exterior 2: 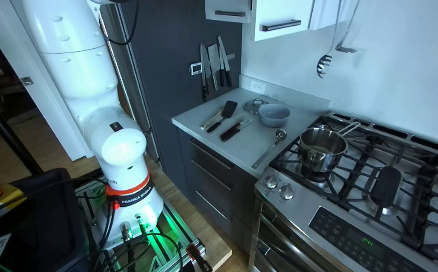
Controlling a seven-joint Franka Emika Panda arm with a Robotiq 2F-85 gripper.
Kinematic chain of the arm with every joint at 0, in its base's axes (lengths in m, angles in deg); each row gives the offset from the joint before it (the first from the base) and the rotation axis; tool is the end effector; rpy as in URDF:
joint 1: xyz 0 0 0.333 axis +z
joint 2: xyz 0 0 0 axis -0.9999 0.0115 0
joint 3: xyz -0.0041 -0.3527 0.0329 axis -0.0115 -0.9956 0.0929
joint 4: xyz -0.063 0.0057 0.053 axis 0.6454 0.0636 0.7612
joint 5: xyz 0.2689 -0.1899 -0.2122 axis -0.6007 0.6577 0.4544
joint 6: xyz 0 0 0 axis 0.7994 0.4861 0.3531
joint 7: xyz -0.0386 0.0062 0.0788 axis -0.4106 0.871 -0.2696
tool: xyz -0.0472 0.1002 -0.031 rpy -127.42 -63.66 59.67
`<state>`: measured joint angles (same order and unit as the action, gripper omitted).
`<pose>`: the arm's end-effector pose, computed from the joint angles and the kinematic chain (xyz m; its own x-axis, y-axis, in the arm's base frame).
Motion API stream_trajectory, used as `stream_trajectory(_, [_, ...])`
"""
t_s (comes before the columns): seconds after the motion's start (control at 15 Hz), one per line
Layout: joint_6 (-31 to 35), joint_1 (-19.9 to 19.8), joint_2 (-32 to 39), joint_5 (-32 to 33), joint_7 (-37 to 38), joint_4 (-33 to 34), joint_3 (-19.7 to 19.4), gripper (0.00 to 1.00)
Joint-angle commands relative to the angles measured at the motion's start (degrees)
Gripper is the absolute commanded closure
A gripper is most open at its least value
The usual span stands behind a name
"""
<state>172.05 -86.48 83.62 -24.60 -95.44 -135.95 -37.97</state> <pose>0.5695 0.1440 0.8015 0.2279 0.9362 0.2675 0.6669 -0.3503 0.6577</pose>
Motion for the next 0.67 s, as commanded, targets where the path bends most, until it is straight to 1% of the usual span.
stream_trajectory(0.0, [0.34,0.09,-8.35,-2.71,7.0,-10.48,0.03,0.98])
stream_trajectory(0.13, [-0.23,0.55,-11.44,-3.29,11.47,-14.06,0.49,0.98])
stream_trajectory(0.2, [-0.64,2.61,-12.63,-2.17,14.37,-15.47,-1.09,0.98])
stream_trajectory(0.27, [-0.3,3.15,-13.84,-3.08,15.88,-17.25,-1.3,0.98])
stream_trajectory(0.33, [-0.54,3.67,-14.95,-2.58,17.85,-18.81,-1.3,0.98])
stream_trajectory(0.6, [0.49,6.58,-18.79,-4.13,22.12,-25.19,-1.79,0.98])
